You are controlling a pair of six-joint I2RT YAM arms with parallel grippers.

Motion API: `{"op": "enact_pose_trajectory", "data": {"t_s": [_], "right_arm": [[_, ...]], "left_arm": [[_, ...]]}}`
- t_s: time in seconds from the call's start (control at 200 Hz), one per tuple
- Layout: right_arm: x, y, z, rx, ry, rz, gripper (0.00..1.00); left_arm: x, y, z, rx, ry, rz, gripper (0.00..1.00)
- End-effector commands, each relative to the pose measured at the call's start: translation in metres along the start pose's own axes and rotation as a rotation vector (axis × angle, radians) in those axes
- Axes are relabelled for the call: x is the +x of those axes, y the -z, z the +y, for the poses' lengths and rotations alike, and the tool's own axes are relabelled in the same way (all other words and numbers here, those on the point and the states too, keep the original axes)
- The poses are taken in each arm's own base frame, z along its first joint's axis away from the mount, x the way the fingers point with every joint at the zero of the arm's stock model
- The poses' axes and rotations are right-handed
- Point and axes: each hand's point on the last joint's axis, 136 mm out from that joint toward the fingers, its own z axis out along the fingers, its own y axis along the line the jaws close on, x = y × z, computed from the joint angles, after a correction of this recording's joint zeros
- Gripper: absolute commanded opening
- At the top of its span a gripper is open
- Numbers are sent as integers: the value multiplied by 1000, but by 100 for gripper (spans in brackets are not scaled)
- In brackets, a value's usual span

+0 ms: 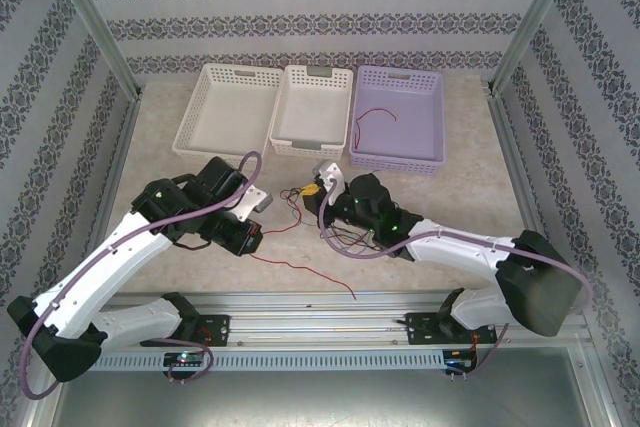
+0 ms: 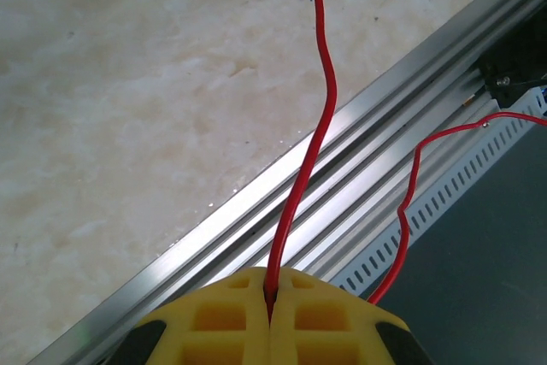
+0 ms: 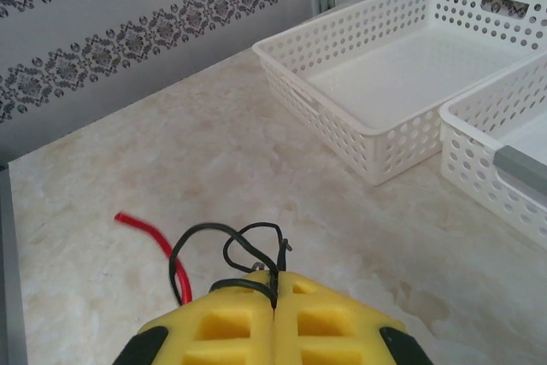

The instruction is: Untangle the cables

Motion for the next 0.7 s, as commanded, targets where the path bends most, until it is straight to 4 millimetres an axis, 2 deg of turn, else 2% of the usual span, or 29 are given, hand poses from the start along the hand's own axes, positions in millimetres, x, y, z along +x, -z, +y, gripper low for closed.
{"op": "enact_pose_trajectory", "data": {"t_s": [0.0,0.22,0.41,0.52,0.694], "right_arm": [[-19,-11,6,-14,23,-42,0],[-22,-27,10,-30,12,-45,0],[-28,-35,2,6,2,-57,0],[-37,-30,-15,54,-16,-78,0],[-54,-8,-47,113,-75,-123,0]], "left_arm": [[-4,-2,-13,67,-49,-8,0],[-8,-6,-24,124,-62,-13,0],[-8,-11,-31,156,-70,-3,0],[-3,-11,-33,161,-83,18,0],[14,-11,-27,142,-90,52,0]]}}
